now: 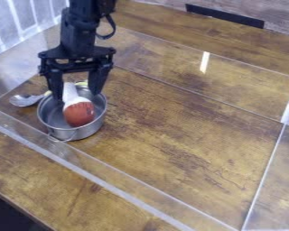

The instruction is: Put the mushroom in the silver pot

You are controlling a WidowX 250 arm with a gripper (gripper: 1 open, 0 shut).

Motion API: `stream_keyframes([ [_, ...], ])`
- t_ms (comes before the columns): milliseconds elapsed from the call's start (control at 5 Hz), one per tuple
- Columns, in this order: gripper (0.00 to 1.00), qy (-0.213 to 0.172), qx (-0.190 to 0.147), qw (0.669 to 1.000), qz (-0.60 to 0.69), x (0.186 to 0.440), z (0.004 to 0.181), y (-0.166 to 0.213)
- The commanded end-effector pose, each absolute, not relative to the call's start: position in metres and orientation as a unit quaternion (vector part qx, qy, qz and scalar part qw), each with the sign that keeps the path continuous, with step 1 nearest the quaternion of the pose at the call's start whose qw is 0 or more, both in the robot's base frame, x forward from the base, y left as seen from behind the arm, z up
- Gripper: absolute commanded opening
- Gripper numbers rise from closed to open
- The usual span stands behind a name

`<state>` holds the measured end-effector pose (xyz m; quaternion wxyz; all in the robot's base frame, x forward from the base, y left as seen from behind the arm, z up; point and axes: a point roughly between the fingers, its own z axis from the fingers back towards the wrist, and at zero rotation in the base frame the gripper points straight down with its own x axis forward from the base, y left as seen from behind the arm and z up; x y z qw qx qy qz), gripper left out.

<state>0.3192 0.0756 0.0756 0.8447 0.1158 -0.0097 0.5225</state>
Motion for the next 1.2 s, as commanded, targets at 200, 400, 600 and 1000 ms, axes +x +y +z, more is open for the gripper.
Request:
stream_keyframes([
  [200, 1.0, -0.01, 0.112, 0.817, 0.565, 0.322, 0.076, 0.068],
  [400, 1.0, -0.006, 0.095, 0.82, 0.564, 0.333, 0.084, 0.067],
  [600, 1.0, 0.0, 0.089, 0.812, 0.577, 0.337, 0.081, 0.071],
  [1000, 1.0, 0.003, 0.092, 0.837, 0.539, 0.347, 0.078, 0.066],
])
